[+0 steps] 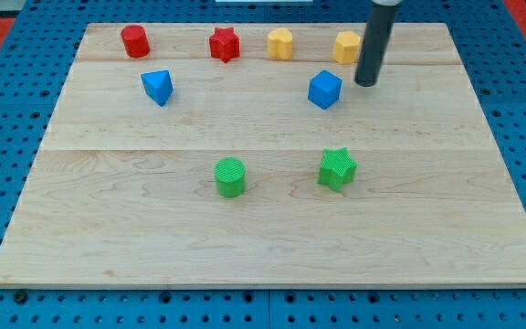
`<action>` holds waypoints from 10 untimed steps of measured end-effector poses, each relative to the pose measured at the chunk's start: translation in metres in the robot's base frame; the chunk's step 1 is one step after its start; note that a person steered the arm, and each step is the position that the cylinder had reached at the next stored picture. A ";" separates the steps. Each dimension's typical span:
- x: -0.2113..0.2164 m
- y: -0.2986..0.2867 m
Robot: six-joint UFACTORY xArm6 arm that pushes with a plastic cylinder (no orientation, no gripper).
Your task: Make a triangle out of green blocks and the blue cube
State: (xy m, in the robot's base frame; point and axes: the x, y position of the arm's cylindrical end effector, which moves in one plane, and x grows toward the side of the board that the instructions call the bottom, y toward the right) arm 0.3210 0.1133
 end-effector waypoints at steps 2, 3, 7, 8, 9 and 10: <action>0.037 -0.031; 0.065 -0.069; 0.062 -0.058; 0.090 0.036; 0.159 0.027; 0.197 -0.081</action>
State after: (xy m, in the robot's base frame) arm 0.5181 0.0321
